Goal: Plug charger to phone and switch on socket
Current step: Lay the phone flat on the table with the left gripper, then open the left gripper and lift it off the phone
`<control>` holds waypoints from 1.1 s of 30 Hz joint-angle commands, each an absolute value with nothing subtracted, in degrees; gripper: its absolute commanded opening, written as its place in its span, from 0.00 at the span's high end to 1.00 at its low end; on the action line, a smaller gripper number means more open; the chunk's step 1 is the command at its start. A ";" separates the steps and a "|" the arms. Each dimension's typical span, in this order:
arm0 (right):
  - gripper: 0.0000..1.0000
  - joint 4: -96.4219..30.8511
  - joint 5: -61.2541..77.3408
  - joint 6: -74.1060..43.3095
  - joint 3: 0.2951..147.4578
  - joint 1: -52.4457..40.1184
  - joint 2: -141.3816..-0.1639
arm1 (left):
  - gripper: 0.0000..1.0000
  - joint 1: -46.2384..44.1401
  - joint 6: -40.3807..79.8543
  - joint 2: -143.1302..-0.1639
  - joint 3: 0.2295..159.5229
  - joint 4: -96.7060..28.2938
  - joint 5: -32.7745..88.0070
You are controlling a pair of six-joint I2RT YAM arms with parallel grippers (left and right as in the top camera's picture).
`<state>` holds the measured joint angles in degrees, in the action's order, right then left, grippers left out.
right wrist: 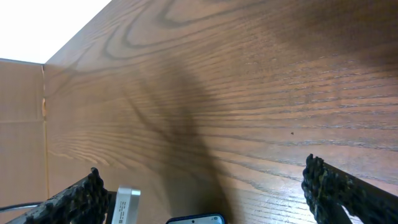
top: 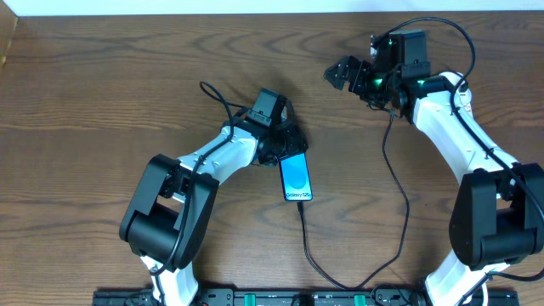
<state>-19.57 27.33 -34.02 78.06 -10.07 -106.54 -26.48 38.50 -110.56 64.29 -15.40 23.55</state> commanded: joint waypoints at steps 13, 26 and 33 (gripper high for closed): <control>0.01 -19.73 27.05 -33.10 78.59 -10.17 -105.54 | 0.37 -26.06 37.08 -115.68 60.49 -21.45 15.07; 0.01 -19.75 27.07 -33.10 78.59 -10.17 -105.54 | 0.37 -26.06 37.08 -115.68 60.49 -23.83 13.61; 0.01 -19.75 27.09 -33.10 78.59 -10.17 -105.54 | 0.37 -26.06 37.08 -115.66 60.49 -24.08 13.08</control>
